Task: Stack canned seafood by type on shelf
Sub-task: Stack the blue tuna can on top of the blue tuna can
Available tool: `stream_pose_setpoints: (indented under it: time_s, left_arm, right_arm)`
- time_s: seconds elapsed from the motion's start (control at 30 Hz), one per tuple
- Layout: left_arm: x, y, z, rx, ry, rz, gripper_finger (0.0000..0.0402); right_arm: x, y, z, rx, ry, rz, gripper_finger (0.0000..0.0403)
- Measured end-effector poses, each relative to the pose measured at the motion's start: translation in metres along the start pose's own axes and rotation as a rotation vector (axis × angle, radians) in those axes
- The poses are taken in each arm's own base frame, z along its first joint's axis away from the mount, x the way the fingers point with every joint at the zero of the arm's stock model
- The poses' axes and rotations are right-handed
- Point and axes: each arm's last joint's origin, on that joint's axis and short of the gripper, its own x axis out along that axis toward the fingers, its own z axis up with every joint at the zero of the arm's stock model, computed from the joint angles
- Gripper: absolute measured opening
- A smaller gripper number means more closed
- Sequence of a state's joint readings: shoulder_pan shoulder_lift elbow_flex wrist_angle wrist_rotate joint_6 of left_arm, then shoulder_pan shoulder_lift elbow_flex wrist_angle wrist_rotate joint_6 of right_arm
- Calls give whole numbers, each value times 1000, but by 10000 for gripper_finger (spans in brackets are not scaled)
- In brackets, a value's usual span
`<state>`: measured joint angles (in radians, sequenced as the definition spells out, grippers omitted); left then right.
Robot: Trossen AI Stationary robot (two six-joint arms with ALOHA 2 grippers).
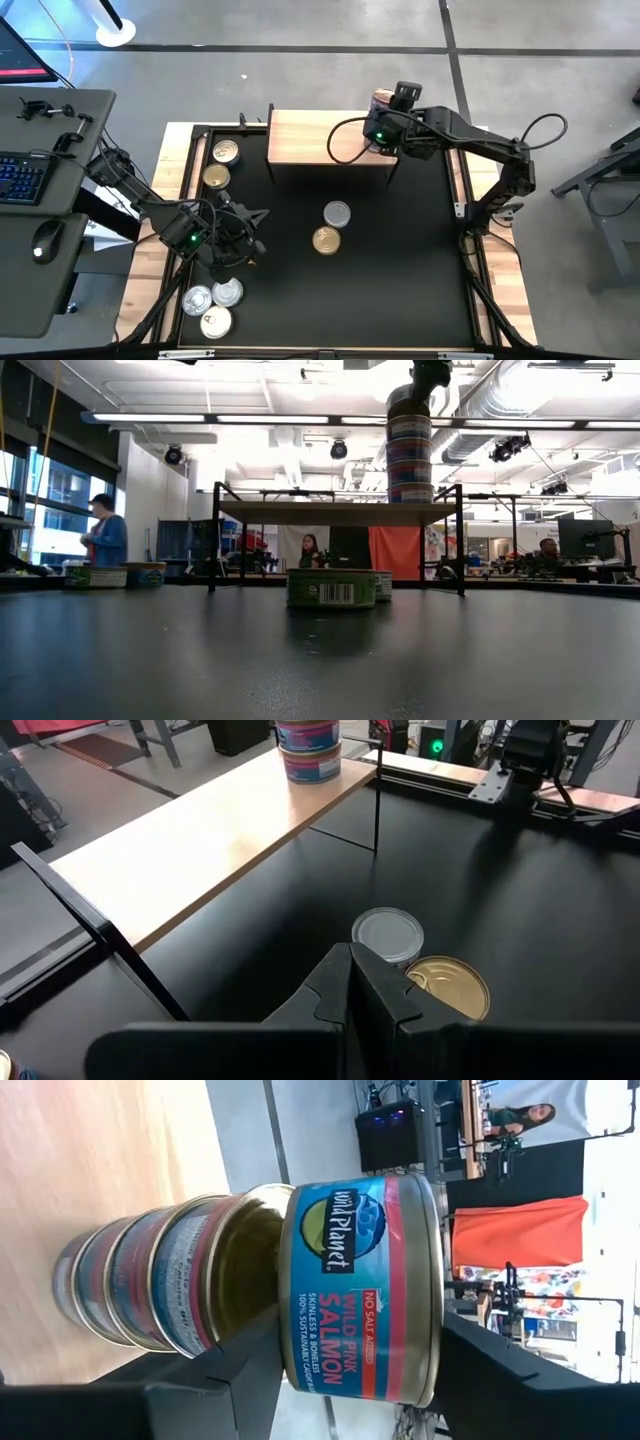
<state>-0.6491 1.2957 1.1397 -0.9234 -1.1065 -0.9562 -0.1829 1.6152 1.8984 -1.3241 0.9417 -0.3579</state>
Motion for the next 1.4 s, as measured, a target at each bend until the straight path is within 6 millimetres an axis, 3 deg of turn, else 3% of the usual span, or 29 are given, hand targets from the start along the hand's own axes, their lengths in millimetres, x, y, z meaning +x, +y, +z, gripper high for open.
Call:
stream_pose_setpoints:
  time_s: [0.4,0.83,1.4]
  left_arm:
    - [0,0,0,17,0,1,0]
    - [0,0,0,17,0,1,0]
    - [0,0,0,17,0,1,0]
  right_arm:
    - [0,1,-1,-14,7,15,214]
    - [0,1,-1,26,0,32,276]
    - [0,3,-1,48,-15,77,305]
